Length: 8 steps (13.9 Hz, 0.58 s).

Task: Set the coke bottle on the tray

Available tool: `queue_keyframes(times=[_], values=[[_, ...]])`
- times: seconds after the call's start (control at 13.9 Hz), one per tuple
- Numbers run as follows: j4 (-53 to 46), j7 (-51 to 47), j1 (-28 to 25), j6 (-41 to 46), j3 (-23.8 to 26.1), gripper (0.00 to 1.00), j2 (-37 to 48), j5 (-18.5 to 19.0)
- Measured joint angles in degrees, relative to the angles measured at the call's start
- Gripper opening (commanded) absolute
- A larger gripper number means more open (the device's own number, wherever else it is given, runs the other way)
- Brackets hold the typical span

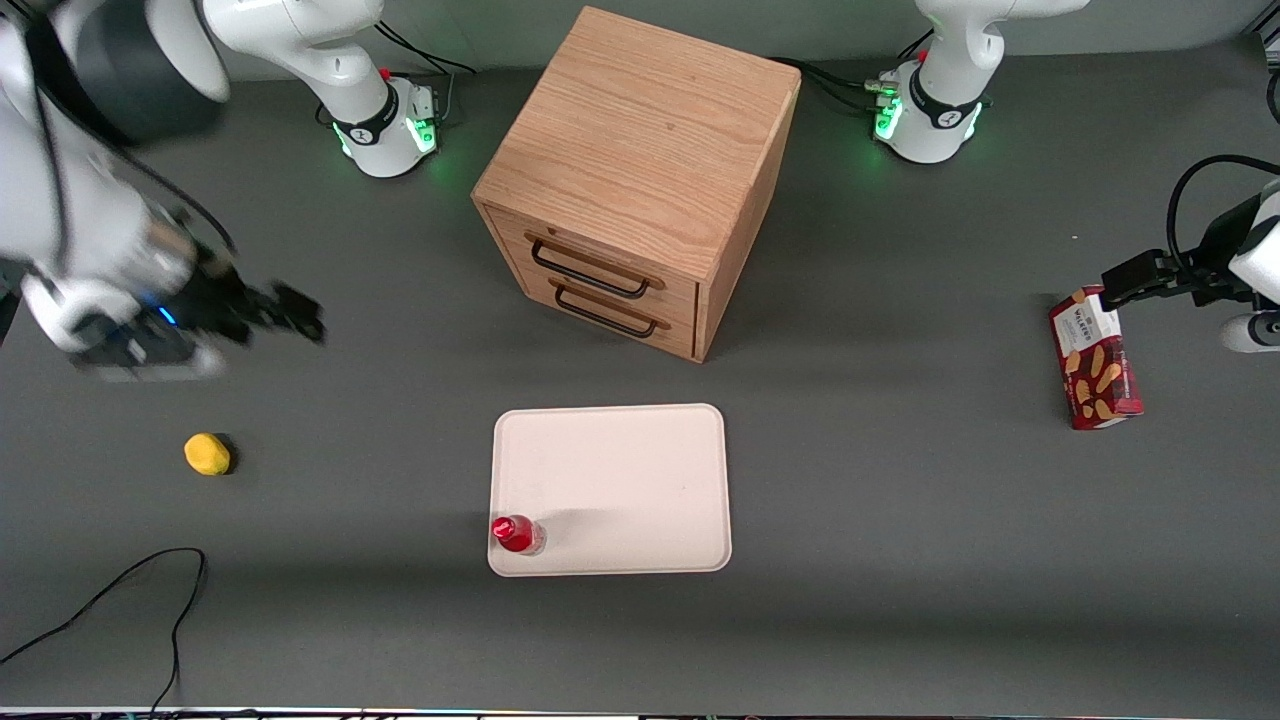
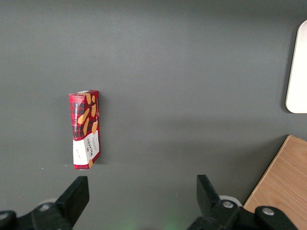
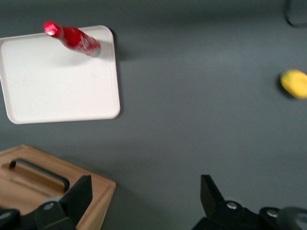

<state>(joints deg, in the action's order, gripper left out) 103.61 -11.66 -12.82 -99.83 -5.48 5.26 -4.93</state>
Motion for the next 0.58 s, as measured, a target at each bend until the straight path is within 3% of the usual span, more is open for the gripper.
queue_keyframes(times=[0.22,0.58], values=[[6.0,0.0,0.0,3.7,-1.5,1.0,8.0,2.8],[5.7,0.0,0.0,4.4,-1.9,1.0,8.5,5.0]])
